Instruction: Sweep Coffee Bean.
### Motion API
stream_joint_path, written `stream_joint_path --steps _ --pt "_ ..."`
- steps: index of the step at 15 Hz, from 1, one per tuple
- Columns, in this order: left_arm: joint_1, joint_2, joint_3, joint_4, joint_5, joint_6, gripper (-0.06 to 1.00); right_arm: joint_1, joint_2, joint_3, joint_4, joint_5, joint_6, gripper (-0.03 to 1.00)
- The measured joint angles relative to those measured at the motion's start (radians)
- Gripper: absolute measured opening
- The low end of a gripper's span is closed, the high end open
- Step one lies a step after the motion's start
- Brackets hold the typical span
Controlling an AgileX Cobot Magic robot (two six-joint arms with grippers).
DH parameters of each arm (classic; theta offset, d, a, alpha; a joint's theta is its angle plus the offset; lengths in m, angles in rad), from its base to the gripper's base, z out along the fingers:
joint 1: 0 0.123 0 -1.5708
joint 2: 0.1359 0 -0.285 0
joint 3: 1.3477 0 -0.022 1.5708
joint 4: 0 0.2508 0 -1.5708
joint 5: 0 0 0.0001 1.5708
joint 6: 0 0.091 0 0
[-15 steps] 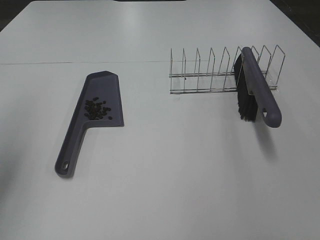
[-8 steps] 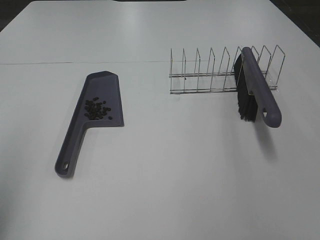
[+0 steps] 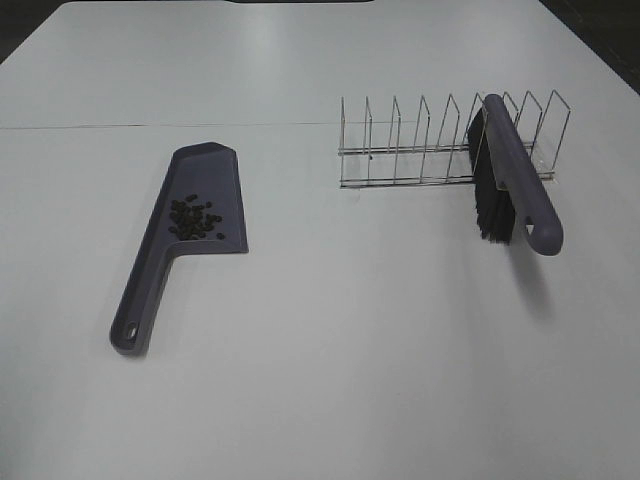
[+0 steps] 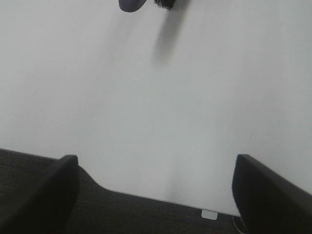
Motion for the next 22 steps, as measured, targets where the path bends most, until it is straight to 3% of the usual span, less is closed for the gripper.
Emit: stream_joint_path --steps 11,22 --pt "0.0 -0.341 0.002 0.0 -0.004 -0.004 0.68 0.0 0.0 0.0 0.0 0.0 0.0 0.75" --pt "-0.062 -0.432 0.002 0.0 -0.004 -0.004 0.68 0.0 0.0 0.0 0.0 0.0 0.0 0.75"
